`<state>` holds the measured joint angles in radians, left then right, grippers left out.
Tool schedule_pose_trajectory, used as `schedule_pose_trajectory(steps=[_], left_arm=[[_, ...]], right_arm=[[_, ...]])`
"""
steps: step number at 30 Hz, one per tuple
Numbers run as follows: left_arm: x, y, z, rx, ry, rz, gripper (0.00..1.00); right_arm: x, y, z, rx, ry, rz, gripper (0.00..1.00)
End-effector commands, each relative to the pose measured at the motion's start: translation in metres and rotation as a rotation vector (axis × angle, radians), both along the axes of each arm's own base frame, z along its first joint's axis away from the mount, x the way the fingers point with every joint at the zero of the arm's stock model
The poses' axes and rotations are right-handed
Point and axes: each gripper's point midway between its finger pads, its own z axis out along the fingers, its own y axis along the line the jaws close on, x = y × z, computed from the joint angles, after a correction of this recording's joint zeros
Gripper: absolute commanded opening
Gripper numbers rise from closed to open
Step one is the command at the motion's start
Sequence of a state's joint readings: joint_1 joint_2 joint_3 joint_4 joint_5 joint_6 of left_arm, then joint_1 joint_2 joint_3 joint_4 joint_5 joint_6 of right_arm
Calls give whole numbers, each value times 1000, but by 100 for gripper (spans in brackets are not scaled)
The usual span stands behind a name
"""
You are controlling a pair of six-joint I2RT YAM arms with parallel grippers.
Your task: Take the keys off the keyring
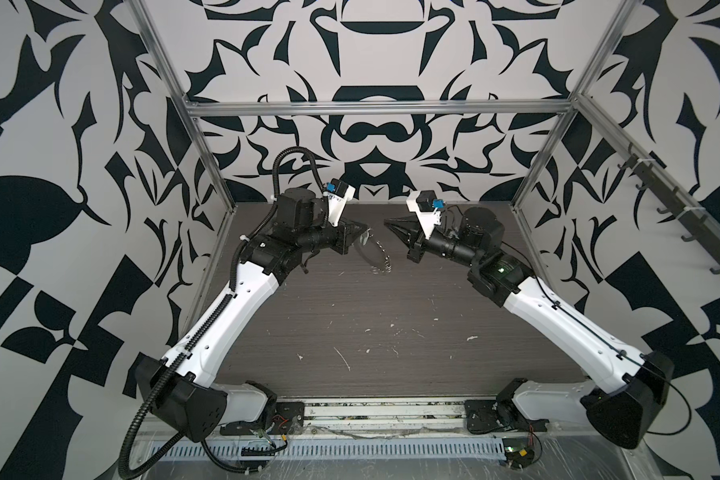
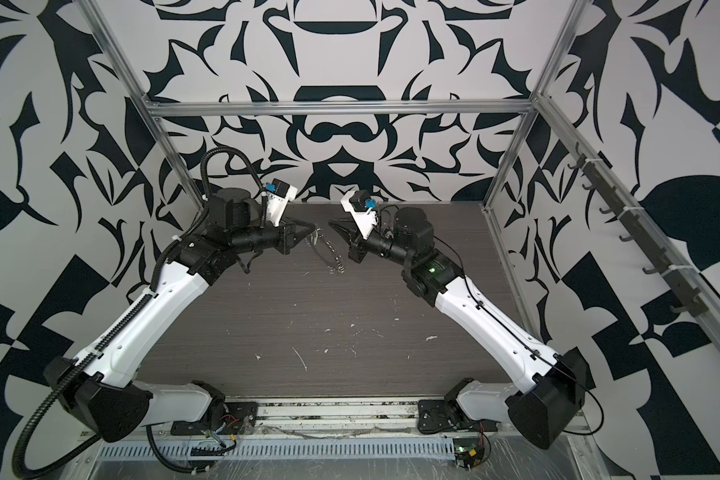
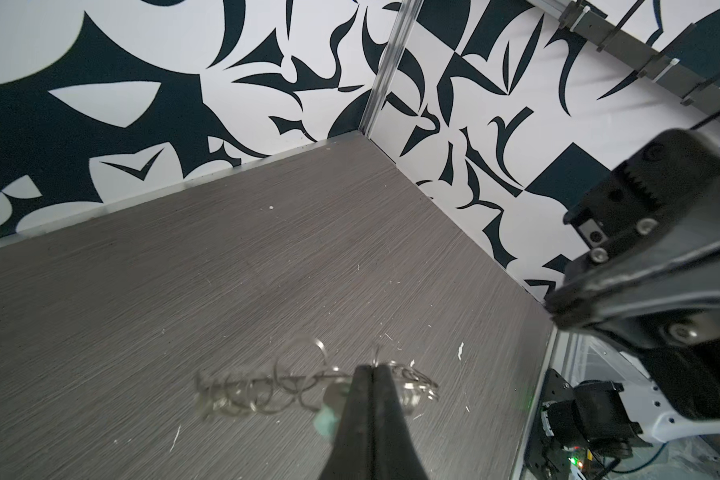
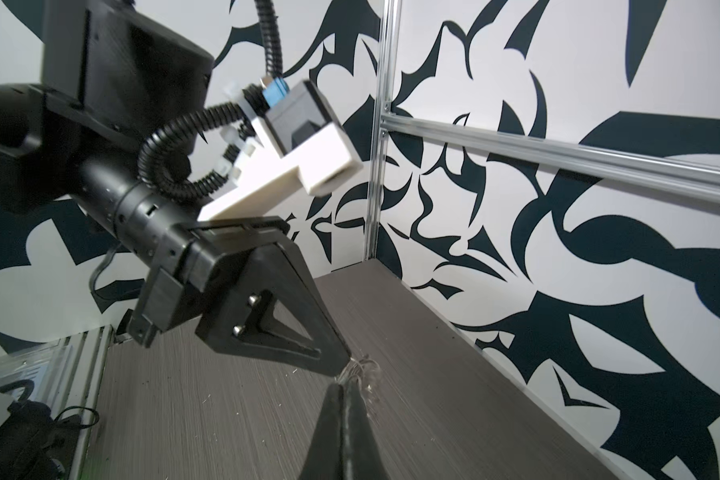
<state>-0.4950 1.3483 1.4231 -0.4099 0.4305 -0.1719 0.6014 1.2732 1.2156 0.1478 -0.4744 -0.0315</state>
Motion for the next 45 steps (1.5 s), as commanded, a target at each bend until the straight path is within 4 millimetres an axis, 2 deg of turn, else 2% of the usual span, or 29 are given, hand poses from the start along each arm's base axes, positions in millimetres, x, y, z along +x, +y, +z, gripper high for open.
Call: schedule_pose_trajectory(steps=[1,5,12,26,30,34,38,40,45], left_arm=[[-6,-4,27,-56,-32,-37,0],[-10,-2,34,-41,-61,-50,0],[-18,-3,36,-17,-89,-97,0],[-22,-4,42,-25,-97,-121,0],[-23,-4,43,-27,-96,-120,0],[-22,-5,43,-28,-93,-119,0],[-22,-4,42,-27,-90,-116,0],[-22,-4,41,-24,-88,-114,0],[-16,6,39,8,-95,-56,0]], right_arm=[[-5,0,24,58,-48,32,0],[-4,1,15,20,-25,58,0],[8,0,-1,-88,-34,40,24],[0,14,-18,-108,46,175,29],[3,18,-18,-104,53,190,27],[2,21,-16,-101,53,209,21],[-1,22,-16,-101,52,228,9],[-2,22,-17,-105,54,233,0],[-4,18,-16,-120,37,215,0]])
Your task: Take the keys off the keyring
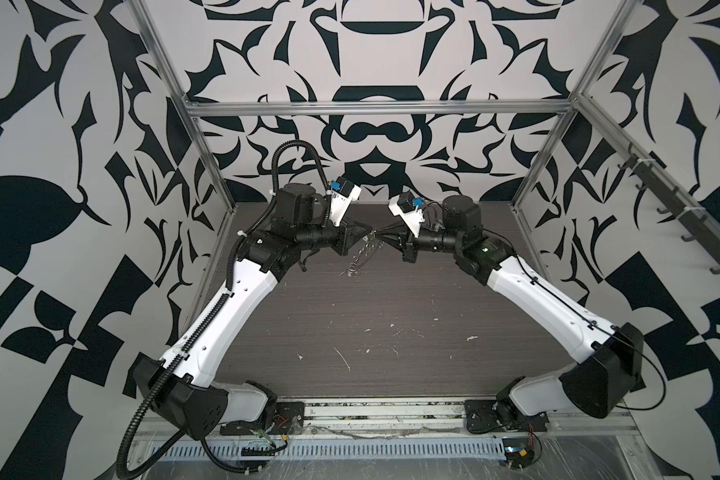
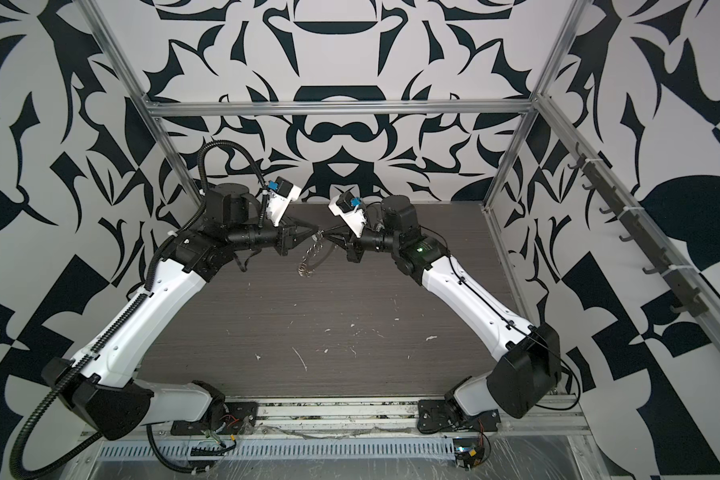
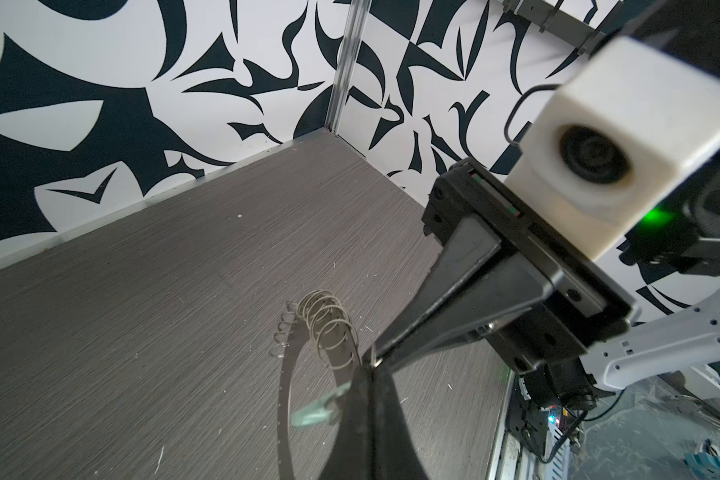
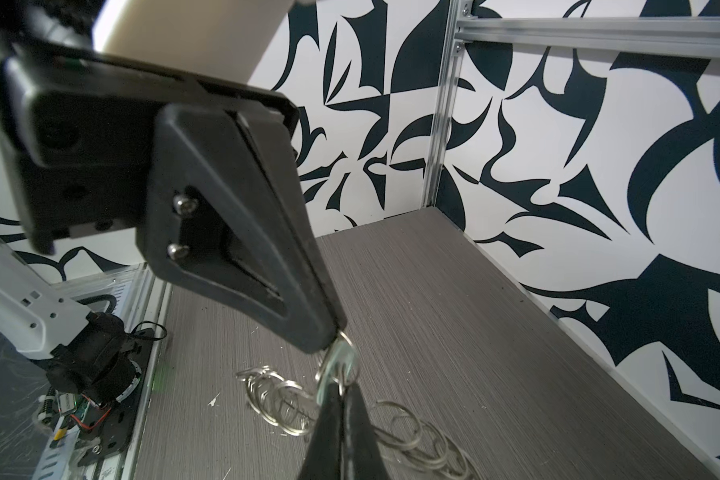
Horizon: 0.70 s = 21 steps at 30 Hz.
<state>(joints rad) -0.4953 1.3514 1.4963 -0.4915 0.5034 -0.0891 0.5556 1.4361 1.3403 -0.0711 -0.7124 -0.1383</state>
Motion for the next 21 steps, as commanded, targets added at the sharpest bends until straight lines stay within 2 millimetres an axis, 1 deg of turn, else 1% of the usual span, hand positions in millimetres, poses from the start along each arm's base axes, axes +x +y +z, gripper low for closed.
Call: schedule_pose_trajectory(steps=[1,4,6,11,15,21], left_arm=[[2,12,22,-11,-46,51,0],[9,23,20,-13,-21,91,0],[14,28,14,3,0,113,0],[18,26,-7,31,47,107,0],[18,22,-9,10,56,95,0],[15,22,-4,-15,47,94,0]], right_arm=[[-13,-5,37,46,-100,15,0],[-15,-9,43,59,-122,8,0],[-17,-12,46,70,-136,1,0],[-19,-19,60,138,-148,-7,0],[-17,-20,71,203,-153,-7,0],[-14,-19,83,291,-145,0,0]])
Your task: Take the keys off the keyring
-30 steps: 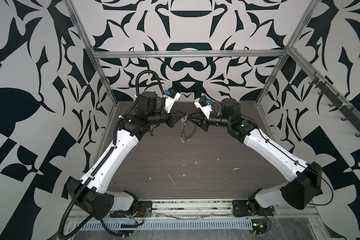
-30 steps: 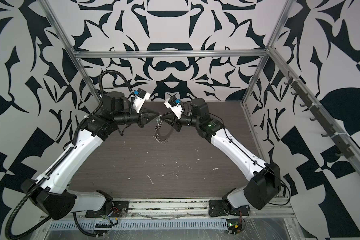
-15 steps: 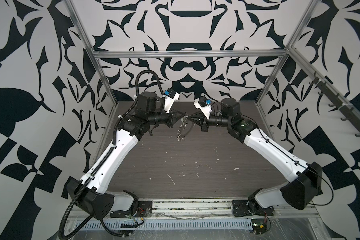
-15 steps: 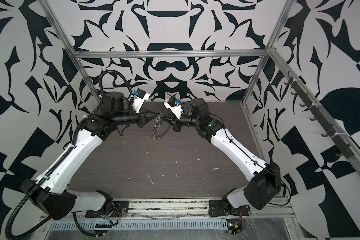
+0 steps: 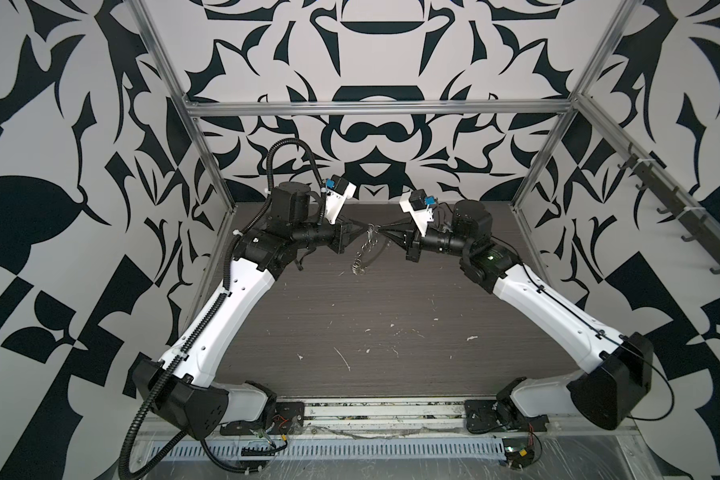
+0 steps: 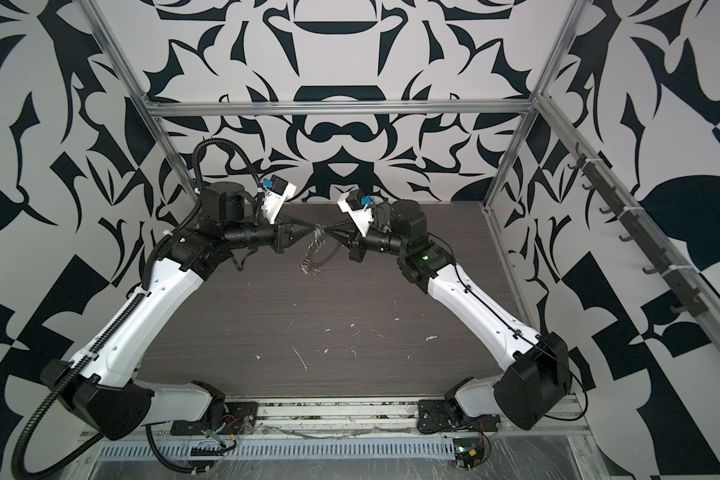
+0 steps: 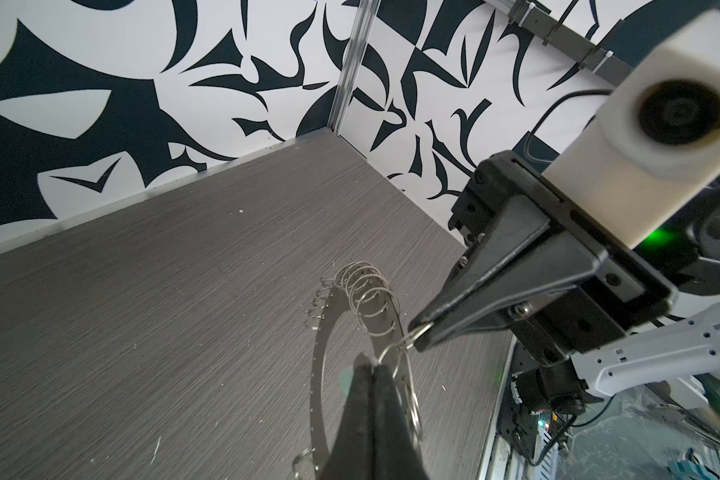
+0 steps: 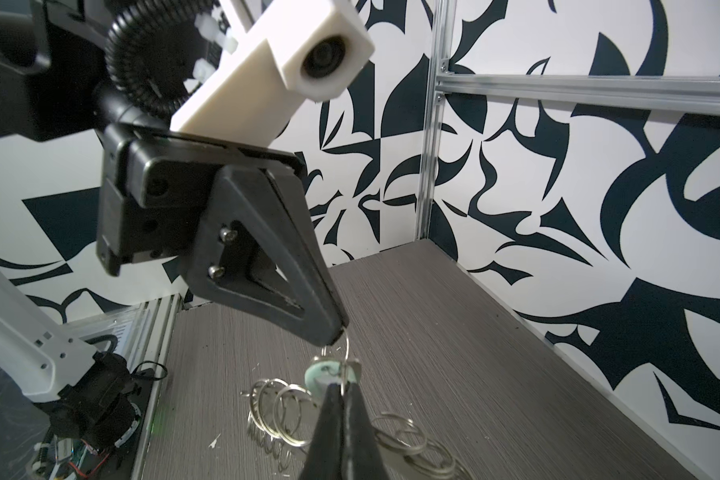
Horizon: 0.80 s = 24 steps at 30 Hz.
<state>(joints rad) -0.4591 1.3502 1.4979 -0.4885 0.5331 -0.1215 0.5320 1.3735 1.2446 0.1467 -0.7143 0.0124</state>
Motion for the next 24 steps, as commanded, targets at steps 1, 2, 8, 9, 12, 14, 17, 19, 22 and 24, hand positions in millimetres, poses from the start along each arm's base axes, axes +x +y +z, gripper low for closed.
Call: schedule_pose_trajectory(steps=[1,2,8,9,12,14,17,19,22,24], left_arm=[[10,13,-8,9,26,73,0],[10,13,-9,7,31,71,0],[11,8,-16,4,55,59,0],[12,8,-17,6,57,58,0],[15,8,-21,16,63,71,0],[18,10,-25,28,66,85,0],[23,15,-32,67,58,112,0],[26,19,-39,103,48,135,0],[33,28,-46,150,27,178,0],[37,34,-49,174,17,207,0]], right_arm=[[-13,-6,59,160,-134,35,0],[-12,-6,60,174,-132,35,0],[-10,-5,68,220,-127,42,0],[-10,-5,68,223,-128,42,0],[-9,-5,70,222,-130,38,0],[-8,-6,68,207,-136,24,0],[-5,-8,59,166,-133,-2,0],[-3,-10,52,145,-124,-19,0],[-1,-13,40,112,-117,-50,0],[0,-18,31,98,-106,-68,0]])
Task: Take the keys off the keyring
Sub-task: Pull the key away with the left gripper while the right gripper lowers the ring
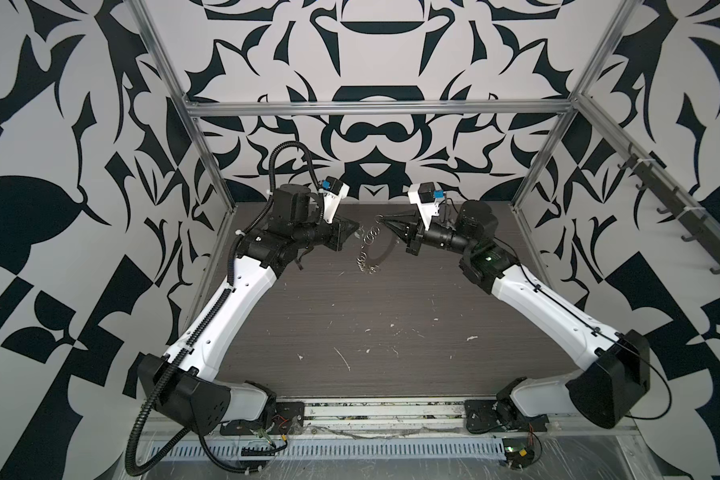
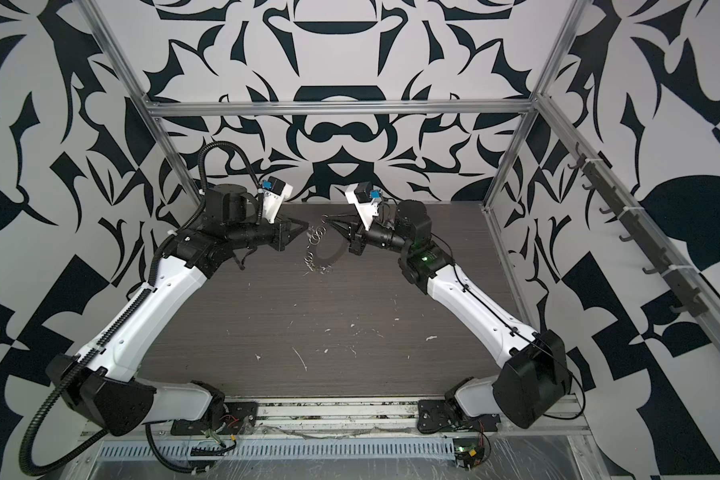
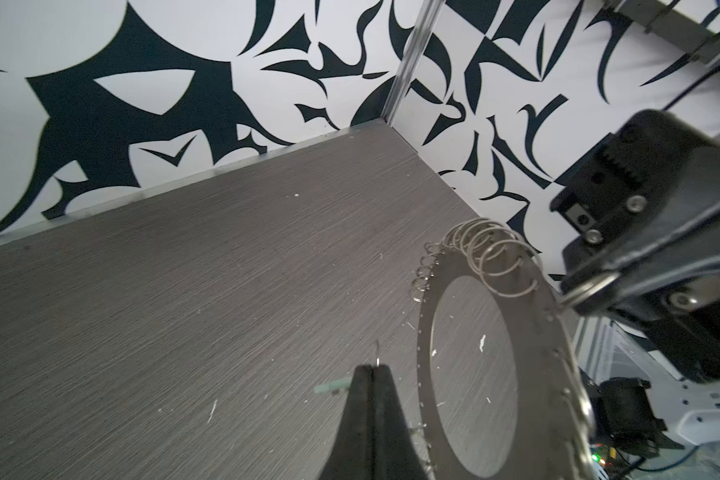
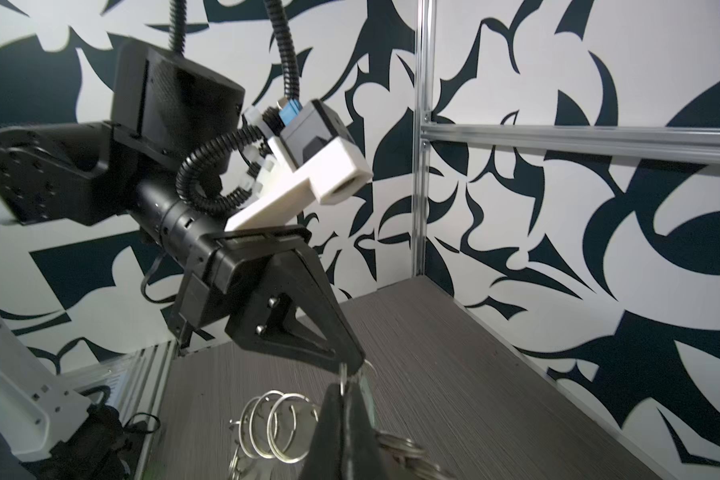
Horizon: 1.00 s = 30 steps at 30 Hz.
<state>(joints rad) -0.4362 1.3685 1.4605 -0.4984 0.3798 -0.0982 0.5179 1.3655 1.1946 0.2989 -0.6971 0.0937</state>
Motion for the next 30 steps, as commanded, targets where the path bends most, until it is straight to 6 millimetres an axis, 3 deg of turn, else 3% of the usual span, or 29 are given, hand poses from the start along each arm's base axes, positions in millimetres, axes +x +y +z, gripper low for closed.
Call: schedule_pose_trajectory(steps=[1,11,18,21,25,30], left_arm=[[9,16,-19,82,5,70,0],[25,50,-44,157,-15,260,0],[23,67,-86,203,66,347,0],[24,84,-109,228,128,466,0],[17,102,-137,265,216,569,0],[5,109,-161,290,304,605,0]], right_arm=[[-6,-13,15,11,-77,-45,0],[-2,-38,-11,-58,-39,-170,0],[-4,-62,-38,-119,11,-294,0],[-6,-75,-50,-147,36,-362,0],[-12,-95,-67,-188,65,-449,0],[-21,-113,-86,-227,95,-517,0]])
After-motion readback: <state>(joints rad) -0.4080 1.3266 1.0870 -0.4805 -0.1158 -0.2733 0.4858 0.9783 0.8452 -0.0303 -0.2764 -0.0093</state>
